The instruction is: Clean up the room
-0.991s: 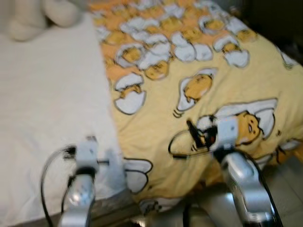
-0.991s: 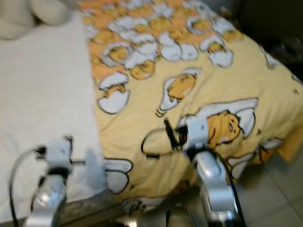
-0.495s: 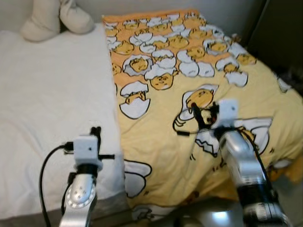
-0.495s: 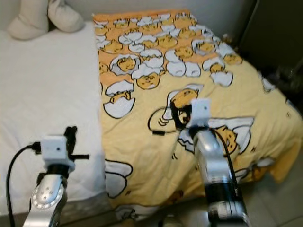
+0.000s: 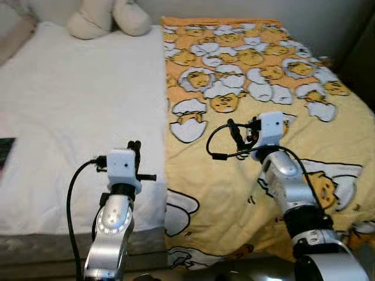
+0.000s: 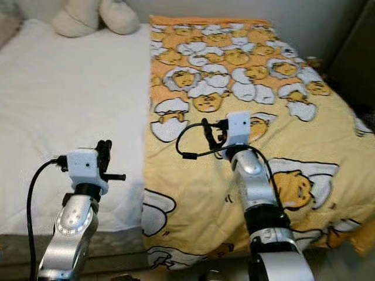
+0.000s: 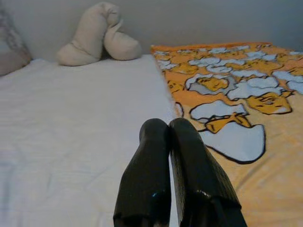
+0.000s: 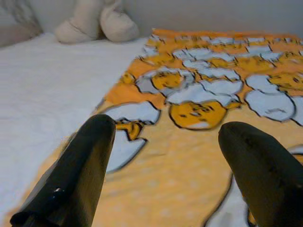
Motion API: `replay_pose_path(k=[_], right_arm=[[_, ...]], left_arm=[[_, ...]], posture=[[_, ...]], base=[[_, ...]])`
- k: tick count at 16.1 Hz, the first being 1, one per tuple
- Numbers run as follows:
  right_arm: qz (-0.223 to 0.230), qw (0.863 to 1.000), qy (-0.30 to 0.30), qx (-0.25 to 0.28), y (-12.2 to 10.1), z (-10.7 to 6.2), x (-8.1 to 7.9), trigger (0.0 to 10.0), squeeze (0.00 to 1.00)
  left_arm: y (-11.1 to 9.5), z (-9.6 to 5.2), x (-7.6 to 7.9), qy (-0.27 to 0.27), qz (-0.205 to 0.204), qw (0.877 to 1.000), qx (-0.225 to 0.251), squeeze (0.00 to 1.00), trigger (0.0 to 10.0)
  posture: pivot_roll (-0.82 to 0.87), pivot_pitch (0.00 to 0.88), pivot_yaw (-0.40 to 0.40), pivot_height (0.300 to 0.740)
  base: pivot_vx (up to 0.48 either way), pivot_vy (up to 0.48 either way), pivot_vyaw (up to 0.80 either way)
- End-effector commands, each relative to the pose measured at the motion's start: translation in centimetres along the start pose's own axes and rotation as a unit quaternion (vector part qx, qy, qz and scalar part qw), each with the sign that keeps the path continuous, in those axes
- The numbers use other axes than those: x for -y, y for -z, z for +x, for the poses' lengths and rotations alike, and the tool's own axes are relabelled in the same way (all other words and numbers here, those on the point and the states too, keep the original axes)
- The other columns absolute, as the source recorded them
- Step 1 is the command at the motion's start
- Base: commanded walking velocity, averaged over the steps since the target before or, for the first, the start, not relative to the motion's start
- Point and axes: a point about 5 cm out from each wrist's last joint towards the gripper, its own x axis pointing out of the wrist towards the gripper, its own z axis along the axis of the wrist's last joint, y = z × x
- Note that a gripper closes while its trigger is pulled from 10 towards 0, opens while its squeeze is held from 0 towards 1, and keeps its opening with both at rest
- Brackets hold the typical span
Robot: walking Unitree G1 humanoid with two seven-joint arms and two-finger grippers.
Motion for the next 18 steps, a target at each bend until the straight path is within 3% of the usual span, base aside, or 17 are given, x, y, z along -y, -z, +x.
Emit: replay_pose_path(k=[1, 4, 6, 7, 8, 9, 11, 13, 15, 18], right_arm=[[-0.006, 1.000, 0.004, 0.007, 0.2, -0.3, -0.1, 10.0, 0.00], [0.000, 1.000, 0.010, 0.012, 0.9, -0.9, -0.4, 10.0, 0.00], [0.039, 0.998, 0.042, -0.007, 1.8, -1.9, 0.3, 10.0, 0.00], [0.030, 0.999, 0.039, -0.024, 2.4, -2.6, 0.3, 10.0, 0.00], [0.022, 0.998, 0.027, -0.058, 3.6, -4.4, 0.2, 10.0, 0.00], [0.019, 0.997, 0.021, -0.069, 3.9, -4.9, 0.2, 10.0, 0.00], [0.001, 0.994, -0.033, -0.104, 5.0, -7.9, -0.4, 10.0, 0.00], [0.001, 0.992, -0.038, -0.118, 5.6, -9.1, -0.3, 10.0, 0.00], [0.016, 0.994, -0.017, -0.105, 4.9, -8.6, -0.3, 10.0, 0.00], [0.027, 0.995, 0.004, -0.095, 4.2, -6.9, 0.1, 10.0, 0.00]], left_arm=[[-0.1, 0.3, -0.2, 0.000, -0.005, 1.000, -0.006, 0.00, 10.0], [-0.1, 0.4, -0.1, 0.001, -0.002, 1.000, -0.012, 0.00, 10.0], [0.6, 0.6, -1.9, -0.045, -0.023, 0.998, -0.034, 0.00, 10.0], [0.6, 0.5, -2.4, -0.053, -0.021, 0.998, -0.032, 0.00, 10.0], [0.7, -0.1, -3.1, -0.051, -0.018, 0.998, -0.034, 0.00, 10.0], [0.7, -0.4, -3.2, -0.049, -0.016, 0.998, -0.035, 0.00, 10.0], [1.6, -2.0, -2.7, -0.027, 0.000, 0.998, -0.054, 0.00, 10.0], [1.6, -2.1, -2.3, -0.024, -0.003, 0.998, -0.052, 0.00, 10.0], [0.6, -1.7, -1.6, -0.015, -0.024, 0.999, -0.028, 0.00, 10.0], [0.2, -1.4, -1.2, -0.013, -0.034, 0.999, -0.021, 0.00, 10.0]], posture=[[-0.11, 0.000, 0.051, 0.740], [-0.13, 0.000, 0.080, 0.740], [-0.14, 0.000, 0.095, 0.740], [-0.14, 0.000, 0.094, 0.740], [-0.14, 0.000, 0.093, 0.740], [-0.14, 0.000, 0.090, 0.740], [-0.14, 0.000, 0.086, 0.740], [-0.14, 0.000, 0.079, 0.740], [-0.14, 0.000, 0.084, 0.740], [-0.14, 0.000, 0.086, 0.740]], base=[[0.000, -0.480, 0.00], [0.000, -0.480, 0.00], [0.000, -0.152, 0.00], [0.000, 0.000, 0.00], [0.000, 0.000, 0.00], [0.000, 0.000, 0.00], [0.000, 0.000, 0.00], [0.000, 0.000, 0.00], [0.000, 0.000, 0.33], [0.000, 0.445, 0.67]])
